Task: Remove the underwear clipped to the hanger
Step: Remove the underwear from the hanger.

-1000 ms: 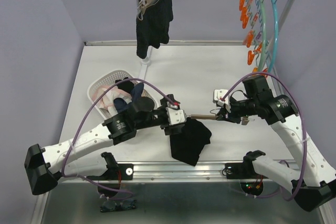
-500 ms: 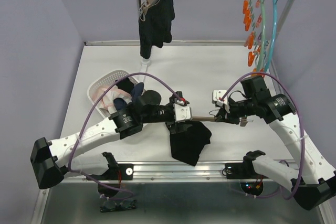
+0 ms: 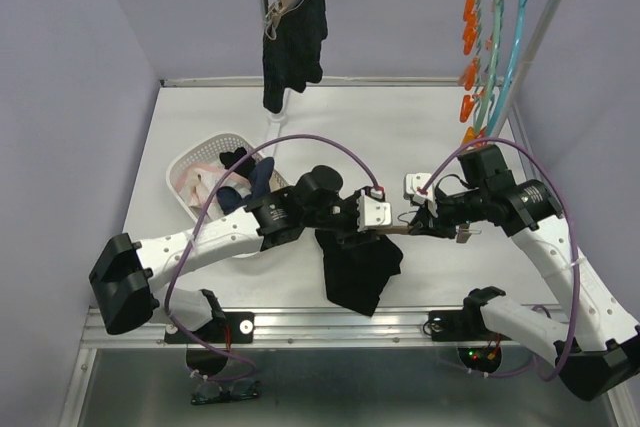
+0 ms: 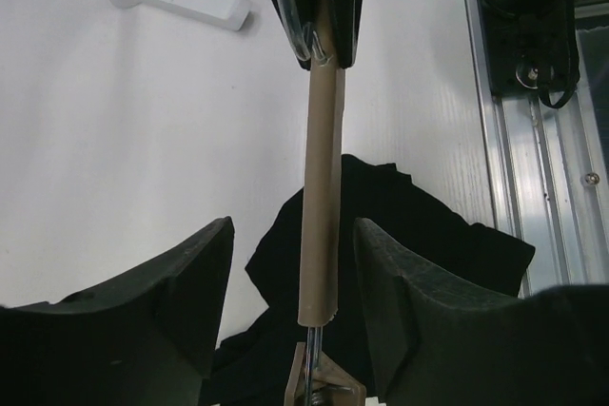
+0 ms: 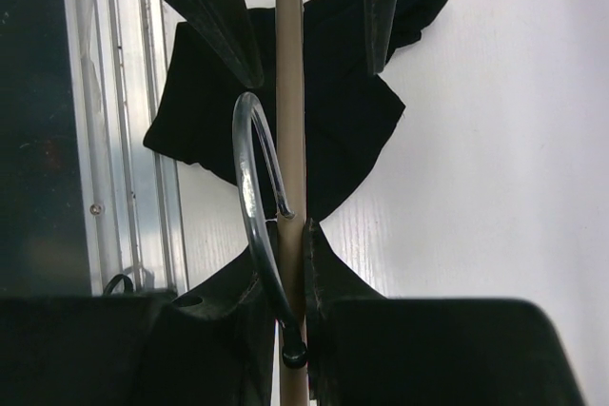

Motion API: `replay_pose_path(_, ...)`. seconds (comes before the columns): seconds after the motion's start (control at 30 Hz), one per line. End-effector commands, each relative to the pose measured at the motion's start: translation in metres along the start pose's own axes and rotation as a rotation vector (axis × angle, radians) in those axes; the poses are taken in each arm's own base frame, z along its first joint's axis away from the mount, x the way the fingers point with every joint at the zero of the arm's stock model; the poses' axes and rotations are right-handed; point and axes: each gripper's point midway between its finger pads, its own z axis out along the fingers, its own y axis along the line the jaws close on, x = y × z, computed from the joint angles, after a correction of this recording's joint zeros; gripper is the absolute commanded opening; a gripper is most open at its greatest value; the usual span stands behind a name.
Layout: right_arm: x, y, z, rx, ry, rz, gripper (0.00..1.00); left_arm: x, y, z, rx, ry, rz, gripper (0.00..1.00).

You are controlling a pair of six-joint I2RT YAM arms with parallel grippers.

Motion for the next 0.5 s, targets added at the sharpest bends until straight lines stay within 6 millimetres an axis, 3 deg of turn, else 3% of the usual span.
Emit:
replay_pose_path(0.0, -0.0051, 0.0038, 0.0009, -0.021, -0.038, -0.012, 0.01, -0.0230, -0.0008, -0.0003, 0.010, -0.038, 0.023, 0.61)
replay_pose_path(0.13, -0.0075, 0.0036, 0.0003, -0.023, -0.045, -0.017, 0.01, -0.0180, -0.0027, 0.0030, 0.012, -0.016, 0.024, 0.51)
replay_pose_path(0.27, -0.0060, 0.0057, 0.0015, -0.030, -0.046, -0.011, 0.01, -0.0175, -0.0015, 0.0033, 0.003, -0.011, 0.017, 0.04)
replay_pose_path(0.3, -0.0051, 0.0060, 0.0020, -0.031, -0.046, -0.010, 0.01, -0.0193, 0.0004, 0.0026, -0.008, -0.016, 0.017, 0.00)
replay_pose_path(0.4, -0.0052, 0.0058, 0.0009, -0.022, -0.046, -0.008, 0.02, -0.0216, 0.0010, -0.0001, -0.021, -0.022, 0.005, 0.00)
replay_pose_path(0.47, -0.0069, 0.0034, -0.0012, -0.004, -0.050, -0.010, 0.16, -0.0211, 0.0016, -0.0015, -0.028, -0.020, -0.006, 0.00)
